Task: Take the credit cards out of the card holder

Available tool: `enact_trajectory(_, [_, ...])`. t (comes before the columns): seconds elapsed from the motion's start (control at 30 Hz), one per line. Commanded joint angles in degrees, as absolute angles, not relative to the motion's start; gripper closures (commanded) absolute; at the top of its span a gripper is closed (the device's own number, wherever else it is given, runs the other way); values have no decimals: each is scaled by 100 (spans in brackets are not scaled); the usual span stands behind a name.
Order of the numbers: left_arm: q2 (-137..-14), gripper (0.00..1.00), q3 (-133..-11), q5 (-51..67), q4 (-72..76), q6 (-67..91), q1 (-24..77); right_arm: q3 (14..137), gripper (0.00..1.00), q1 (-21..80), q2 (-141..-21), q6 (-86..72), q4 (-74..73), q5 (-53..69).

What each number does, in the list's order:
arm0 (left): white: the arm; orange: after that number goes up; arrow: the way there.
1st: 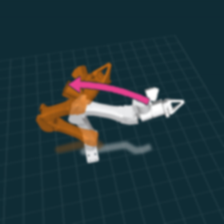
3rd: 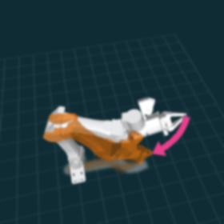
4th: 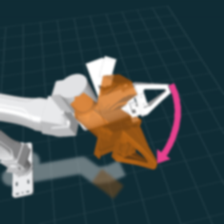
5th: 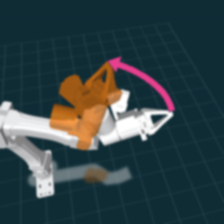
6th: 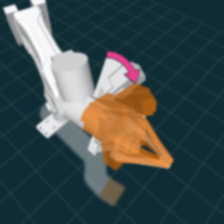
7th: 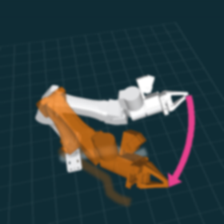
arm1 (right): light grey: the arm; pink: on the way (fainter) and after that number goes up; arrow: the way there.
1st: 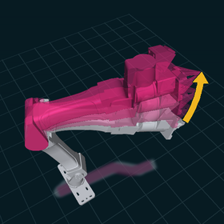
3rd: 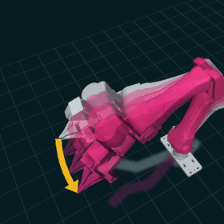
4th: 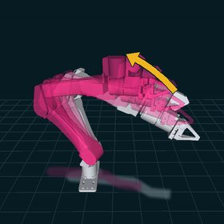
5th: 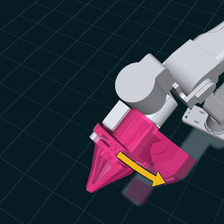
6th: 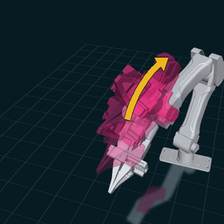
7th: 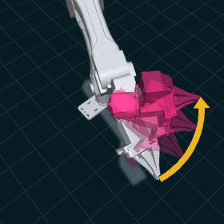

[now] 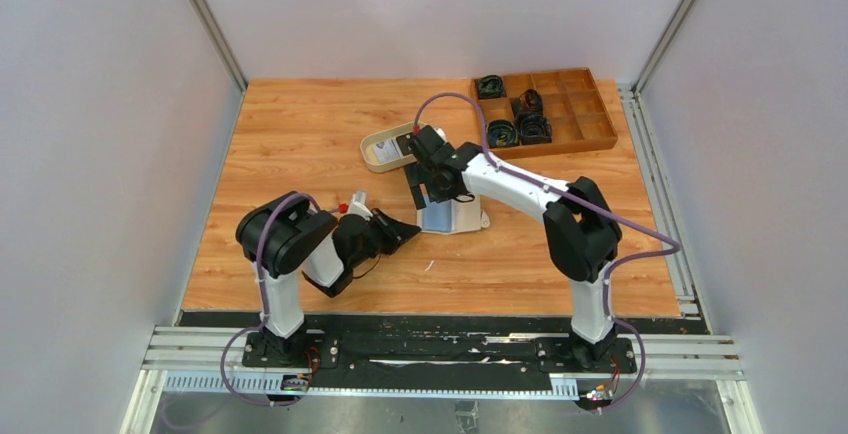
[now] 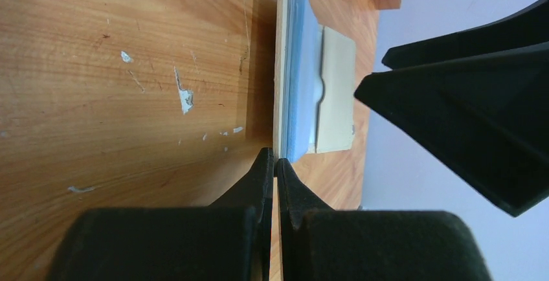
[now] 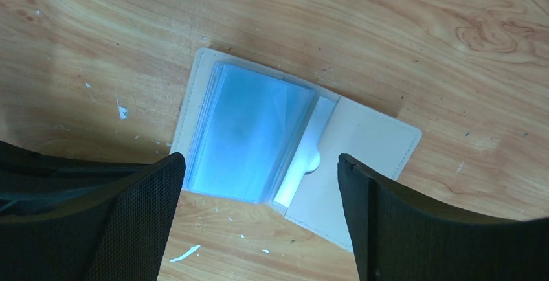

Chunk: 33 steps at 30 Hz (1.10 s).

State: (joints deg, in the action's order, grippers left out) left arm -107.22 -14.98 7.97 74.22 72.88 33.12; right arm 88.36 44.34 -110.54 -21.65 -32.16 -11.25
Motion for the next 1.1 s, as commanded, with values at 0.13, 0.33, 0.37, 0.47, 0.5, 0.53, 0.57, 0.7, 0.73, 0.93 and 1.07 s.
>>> enact_trajectory(0.13, [-11502,100,-1297,235,8798,7811,3490,9763,9,4710,-11616,-2265,-4209,-1878])
enact_trajectory(0.33, [-11287,100,-1261,57,8780,7673,3518,10048,8,4854,-12001,-2410,-4386,-2049])
enact_trajectory(0.37, [-11292,100,-1266,56,8785,7685,3518,10081,8,4872,-12050,-2425,-4397,-2061])
enact_trajectory(0.47, [-11317,100,-1267,61,8801,7708,3524,10179,8,4910,-12194,-2464,-4438,-2092])
enact_trajectory(0.5, [-11327,100,-1268,54,8798,7708,3524,10189,8,4912,-12216,-2471,-4438,-2090])
enact_trajectory(0.53, [-11335,100,-1279,59,8798,7710,3532,10206,8,4913,-12249,-2492,-4438,-2065])
enact_trajectory(0.57, [-11352,100,-1291,74,8798,7708,3535,10224,8,4921,-12278,-2504,-4432,-2041])
enact_trajectory(0.7, [-11366,100,-1265,49,8798,7715,3534,10307,8,4935,-12420,-2516,-4412,-2045])
enact_trajectory(0.73, [-11364,100,-1248,23,8798,7717,3534,10305,8,4931,-12439,-2490,-4412,-2095])
enact_trajectory(0.93, [-11347,100,-1175,-57,8798,7704,3536,10087,8,4925,-12432,-2373,-4417,-2499])
enact_trajectory(1.07, [-11300,100,-1103,-239,8802,7669,3534,9920,8,4919,-12382,-2291,-4413,-2734])
